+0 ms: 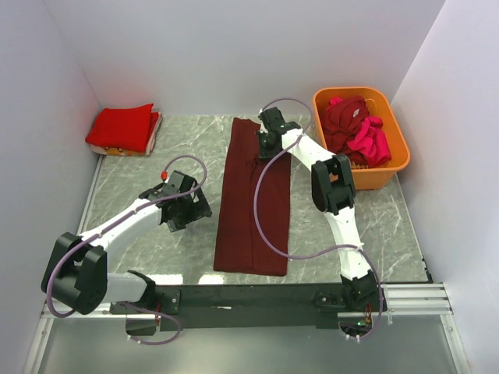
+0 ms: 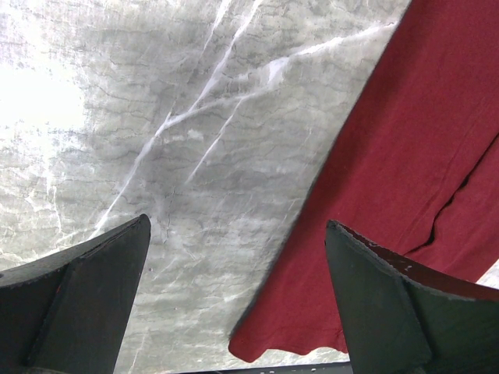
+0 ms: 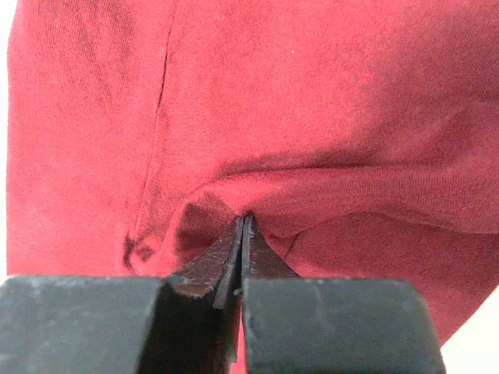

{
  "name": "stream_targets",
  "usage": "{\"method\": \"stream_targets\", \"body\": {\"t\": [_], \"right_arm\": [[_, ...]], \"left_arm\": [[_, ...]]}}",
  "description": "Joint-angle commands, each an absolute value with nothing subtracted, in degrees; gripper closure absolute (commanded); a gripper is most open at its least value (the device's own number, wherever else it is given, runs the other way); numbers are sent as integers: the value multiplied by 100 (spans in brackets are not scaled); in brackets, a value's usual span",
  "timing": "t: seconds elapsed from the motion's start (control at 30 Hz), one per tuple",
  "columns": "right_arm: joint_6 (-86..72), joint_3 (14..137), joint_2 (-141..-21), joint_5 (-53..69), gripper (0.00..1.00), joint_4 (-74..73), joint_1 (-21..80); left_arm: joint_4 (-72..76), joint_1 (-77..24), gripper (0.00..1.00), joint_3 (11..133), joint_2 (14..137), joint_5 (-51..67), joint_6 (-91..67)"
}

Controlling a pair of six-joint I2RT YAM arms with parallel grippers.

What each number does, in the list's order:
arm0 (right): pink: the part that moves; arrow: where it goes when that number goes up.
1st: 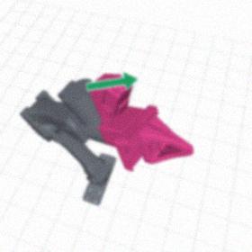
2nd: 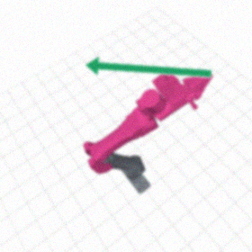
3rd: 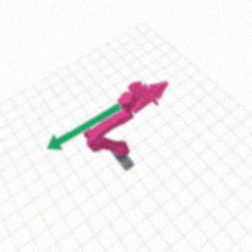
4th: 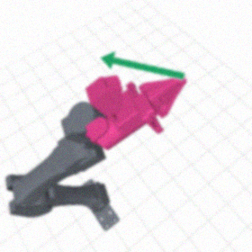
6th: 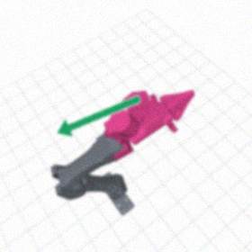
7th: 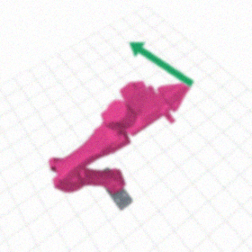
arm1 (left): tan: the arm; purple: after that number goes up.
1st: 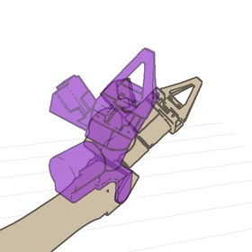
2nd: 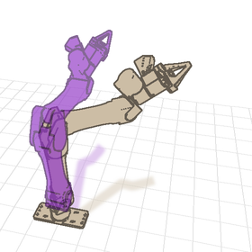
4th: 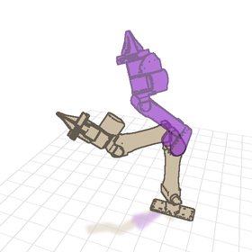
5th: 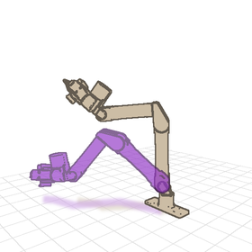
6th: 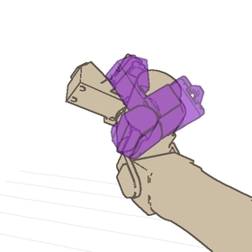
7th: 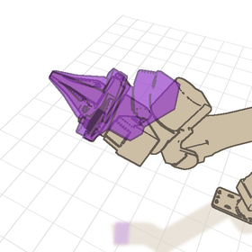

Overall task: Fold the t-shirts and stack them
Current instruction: Fold the tshirt

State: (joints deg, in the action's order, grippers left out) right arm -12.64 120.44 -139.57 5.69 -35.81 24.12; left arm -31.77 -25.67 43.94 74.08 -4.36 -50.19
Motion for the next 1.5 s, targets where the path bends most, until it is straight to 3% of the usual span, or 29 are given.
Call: {"method": "stream_targets", "body": {"t": [0.0, 0.83, 0.9, 0.93, 0.97, 1.0, 1.1, 1.27, 1.47], "right_arm": [[-1213, 12173, -13694, 607, 100, -3534, 2417], [-703, 11786, -12665, -1292, 100, -4852, 2443], [-686, 11777, -12656, -1126, 83, -4939, 2435], [-720, 11777, -12648, -1082, 69, -4957, 2435], [-747, 11751, -12621, -1064, 41, -4957, 2443], [-764, 11620, -12578, -1055, 33, -4870, 2443], [-861, 11278, -12314, -1011, 22, -4598, 2435], [-1168, 10409, -11550, -493, 17, -4158, 2470], [-1897, 7714, -9758, -457, 16, -3130, 3049]], "left_arm": [[-3129, -2540, 0, 4482, 7365, -431, -4922], [-3138, -2531, 0, 4518, 7383, -440, -4913], [-3129, -2531, 1, 4535, 7409, -413, -4896], [-3138, -2531, 1, 4553, 7418, -413, -4896], [-3155, -2531, 1, 4553, 7435, -413, -4896], [-3155, -2531, 1, 4561, 7444, -404, -4887], [-3085, -2531, 0, 4509, 7409, -238, -4860], [-2875, -2531, 1, 4360, 7322, 166, -4825], [-2330, -2741, 0, 3710, 7067, 1247, -4921]]}}
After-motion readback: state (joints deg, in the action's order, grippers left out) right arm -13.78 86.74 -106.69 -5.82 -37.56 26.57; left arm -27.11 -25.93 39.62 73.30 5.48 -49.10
